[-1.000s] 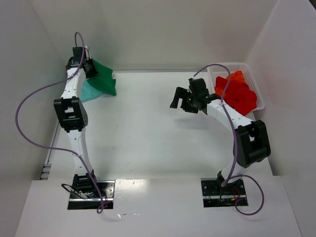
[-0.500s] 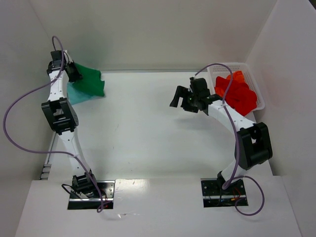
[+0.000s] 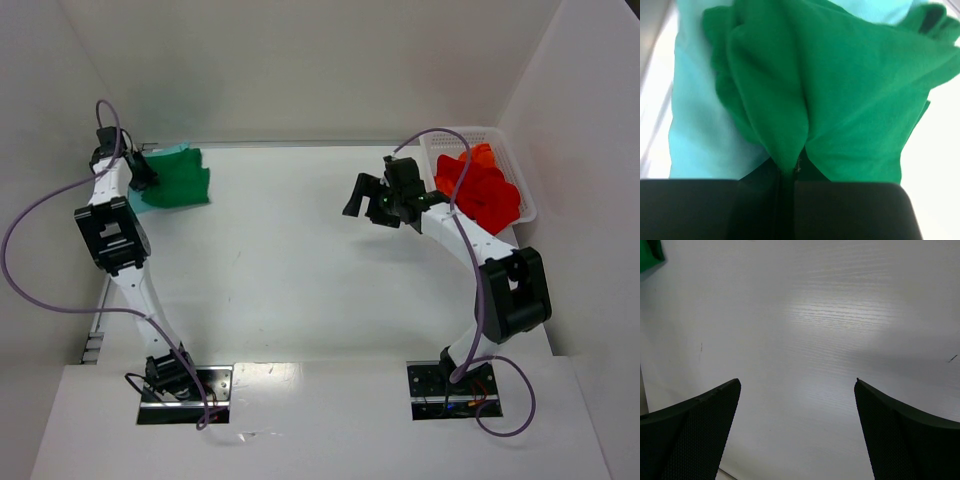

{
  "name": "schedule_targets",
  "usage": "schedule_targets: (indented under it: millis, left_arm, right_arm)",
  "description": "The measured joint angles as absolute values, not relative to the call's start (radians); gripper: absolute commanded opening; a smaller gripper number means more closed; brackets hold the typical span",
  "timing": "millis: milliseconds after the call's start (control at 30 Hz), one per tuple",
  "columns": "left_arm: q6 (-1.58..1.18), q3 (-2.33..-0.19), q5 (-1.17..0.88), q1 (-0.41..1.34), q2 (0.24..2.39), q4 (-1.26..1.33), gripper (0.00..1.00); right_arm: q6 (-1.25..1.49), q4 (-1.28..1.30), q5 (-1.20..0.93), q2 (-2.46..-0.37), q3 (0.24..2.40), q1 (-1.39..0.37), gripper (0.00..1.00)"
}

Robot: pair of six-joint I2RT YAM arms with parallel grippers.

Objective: Fold and stack the t-shirts
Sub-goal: Put the neatly folded tshirt into the corner of the board with the left arm

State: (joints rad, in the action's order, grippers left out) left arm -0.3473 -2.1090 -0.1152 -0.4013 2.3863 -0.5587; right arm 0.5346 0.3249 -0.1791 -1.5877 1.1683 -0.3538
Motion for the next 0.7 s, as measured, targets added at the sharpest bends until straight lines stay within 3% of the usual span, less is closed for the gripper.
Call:
schedule_targets:
  millis: [233,433,500,700]
  left_arm:
    - [-0.348,-2.109,-0.121,-0.474,2.383,-0.545,0.08]
    - [-0.347,-2.11,-0.134,-0.489,2.383,-0.545,0.5]
    - [-0.348,-2.111,-0.126,-0.487,2.383,-0.544,0.76]
    - [-0.37,-2.089,-0.064,-0.481,2.362,-0.514,0.94]
  right_arm:
    - [0.546,0.314,-0.195,-1.598,1.159,-0.354,1.0]
    - [0.557,0.308,-0.199,-1.598,1.142,-0.354,1.0]
    - [0.557,0.307,-0.199,-1.598,1.141,-0.354,1.0]
    - [0.558,0.307,-0.2,-1.598,1.139,-0.354,1.0]
